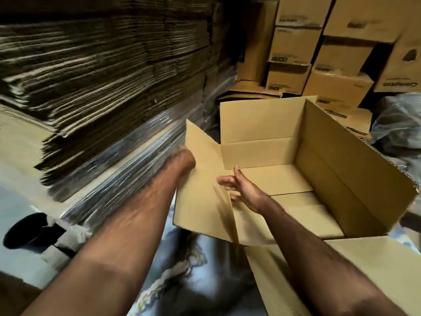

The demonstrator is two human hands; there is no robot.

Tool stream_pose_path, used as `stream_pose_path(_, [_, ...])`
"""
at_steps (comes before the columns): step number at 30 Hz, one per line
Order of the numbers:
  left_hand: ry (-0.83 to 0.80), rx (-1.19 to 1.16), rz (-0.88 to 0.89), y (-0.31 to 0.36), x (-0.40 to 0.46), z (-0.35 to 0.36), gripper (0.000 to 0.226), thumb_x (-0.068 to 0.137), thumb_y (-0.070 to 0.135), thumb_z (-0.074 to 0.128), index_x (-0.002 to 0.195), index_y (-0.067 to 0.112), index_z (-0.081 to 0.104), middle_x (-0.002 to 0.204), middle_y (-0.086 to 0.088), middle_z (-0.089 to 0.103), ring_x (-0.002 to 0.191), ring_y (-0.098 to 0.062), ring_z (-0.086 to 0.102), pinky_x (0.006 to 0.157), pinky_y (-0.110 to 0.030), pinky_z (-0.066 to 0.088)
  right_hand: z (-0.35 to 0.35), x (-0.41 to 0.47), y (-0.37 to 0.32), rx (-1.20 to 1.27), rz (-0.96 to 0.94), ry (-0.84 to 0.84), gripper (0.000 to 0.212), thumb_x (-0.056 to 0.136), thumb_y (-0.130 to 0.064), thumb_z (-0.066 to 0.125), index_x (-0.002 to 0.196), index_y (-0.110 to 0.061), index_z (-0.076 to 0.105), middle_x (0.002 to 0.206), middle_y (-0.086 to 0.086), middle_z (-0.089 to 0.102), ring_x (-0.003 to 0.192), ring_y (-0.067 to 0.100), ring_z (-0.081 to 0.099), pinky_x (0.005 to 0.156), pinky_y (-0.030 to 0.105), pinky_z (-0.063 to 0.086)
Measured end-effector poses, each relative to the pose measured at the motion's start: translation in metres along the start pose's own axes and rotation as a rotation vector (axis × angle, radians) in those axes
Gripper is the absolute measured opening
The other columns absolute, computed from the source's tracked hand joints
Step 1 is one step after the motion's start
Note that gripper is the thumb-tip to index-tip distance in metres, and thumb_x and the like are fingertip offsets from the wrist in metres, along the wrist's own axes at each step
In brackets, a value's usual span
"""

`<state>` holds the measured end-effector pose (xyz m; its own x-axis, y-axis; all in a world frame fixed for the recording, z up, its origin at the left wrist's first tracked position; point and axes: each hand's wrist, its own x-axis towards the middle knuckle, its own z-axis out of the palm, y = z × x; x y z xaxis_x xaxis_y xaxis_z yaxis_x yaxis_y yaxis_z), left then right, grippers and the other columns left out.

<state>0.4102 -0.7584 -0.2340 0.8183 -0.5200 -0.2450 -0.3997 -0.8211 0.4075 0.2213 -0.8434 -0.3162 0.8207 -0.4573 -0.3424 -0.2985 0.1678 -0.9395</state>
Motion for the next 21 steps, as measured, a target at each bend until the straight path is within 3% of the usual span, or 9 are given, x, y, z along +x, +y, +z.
stream_pose_path(3, [-0.027,0.082,-0.115,-0.039,-0.001,0.034,0.079,0.097,0.031,0.048,0.157,0.023,-0.002,0.157,-0.026,0.02,0.141,-0.042,0.03,0.115,-0.051,0.03,-0.003,-0.002,0.016,0.005,0.012,0.089,0.072,0.102,-0.061,0.012,0.128,-0.018,0.064,0.124,-0.006,0.065,0.113,0.006,0.056,0.093,0.03,0.04])
stream_pose_path(5, [-0.071,0.158,-0.156,-0.049,-0.01,0.062,0.084,0.097,0.042,0.05,0.157,0.021,-0.005,0.159,-0.03,0.003,0.146,-0.047,0.01,0.116,-0.058,0.017,-0.012,-0.002,0.024,-0.003,0.026,0.159,0.064,0.102,-0.06,0.021,0.119,-0.019,0.067,0.106,-0.004,0.068,0.099,0.01,0.059,0.088,0.033,0.041])
stream_pose_path(7, [-0.151,0.241,-0.156,-0.042,-0.015,0.089,0.093,0.093,0.061,0.048,0.157,0.019,-0.005,0.158,-0.031,-0.012,0.146,-0.049,-0.008,0.115,-0.063,0.004,-0.024,-0.004,0.035,-0.079,0.043,0.251,0.053,0.102,-0.056,0.033,0.111,-0.018,0.07,0.101,-0.003,0.068,0.095,0.013,0.059,0.086,0.035,0.042])
stream_pose_path(9, [-0.254,0.149,-0.159,-0.021,-0.019,0.109,0.1,0.088,0.074,0.041,0.157,0.017,-0.006,0.158,-0.028,-0.017,0.146,-0.048,-0.01,0.116,-0.063,0.003,-0.043,-0.005,0.049,-0.183,0.017,0.345,0.045,0.102,-0.045,0.045,0.104,-0.006,0.068,0.095,0.0,0.064,0.09,0.016,0.057,0.079,0.033,0.042])
stream_pose_path(11, [-0.335,0.022,-0.168,0.001,-0.022,0.123,0.109,0.083,0.081,0.04,0.157,0.016,-0.007,0.16,-0.025,-0.018,0.147,-0.047,-0.009,0.118,-0.06,0.006,-0.059,-0.011,0.061,-0.346,-0.014,0.407,0.038,0.101,-0.035,0.051,0.09,-0.002,0.066,0.083,0.001,0.061,0.083,0.019,0.054,0.072,0.03,0.04])
stream_pose_path(13, [-0.359,-0.064,-0.191,0.021,-0.021,0.138,0.117,0.079,0.084,0.044,0.156,0.014,-0.011,0.16,-0.024,-0.017,0.148,-0.045,-0.006,0.118,-0.058,0.008,-0.068,-0.024,0.067,-0.475,0.005,0.433,0.03,0.101,-0.03,0.053,0.08,-0.012,0.065,0.077,-0.002,0.062,0.079,0.02,0.055,0.07,0.031,0.041])
stream_pose_path(16, [-0.372,-0.158,-0.249,0.039,-0.015,0.163,0.126,0.076,0.08,0.054,0.155,0.01,-0.015,0.161,-0.024,-0.009,0.149,-0.042,0.003,0.12,-0.053,0.013,-0.072,-0.041,0.081,-0.608,0.022,0.412,0.027,0.101,-0.026,0.052,0.094,-0.006,0.068,0.092,0.008,0.07,0.089,0.026,0.062,0.081,0.037,0.05])
stream_pose_path(18, [-0.328,-0.214,-0.248,0.043,-0.012,0.177,0.117,0.081,0.069,0.06,0.155,0.008,-0.008,0.159,-0.026,0.007,0.146,-0.04,0.017,0.118,-0.049,0.023,-0.074,-0.047,0.09,-0.656,0.042,0.395,0.028,0.101,-0.027,0.052,0.101,-0.004,0.068,0.1,0.012,0.071,0.095,0.028,0.063,0.086,0.039,0.05])
stream_pose_path(21, [-0.171,-0.282,-0.22,0.043,-0.008,0.194,0.081,0.089,0.046,0.058,0.148,0.01,0.016,0.147,-0.023,0.038,0.131,-0.038,0.042,0.106,-0.047,0.041,-0.077,-0.05,0.094,-0.653,0.077,0.382,0.026,0.101,-0.027,0.053,0.108,-0.009,0.07,0.109,0.007,0.07,0.101,0.024,0.062,0.091,0.036,0.049])
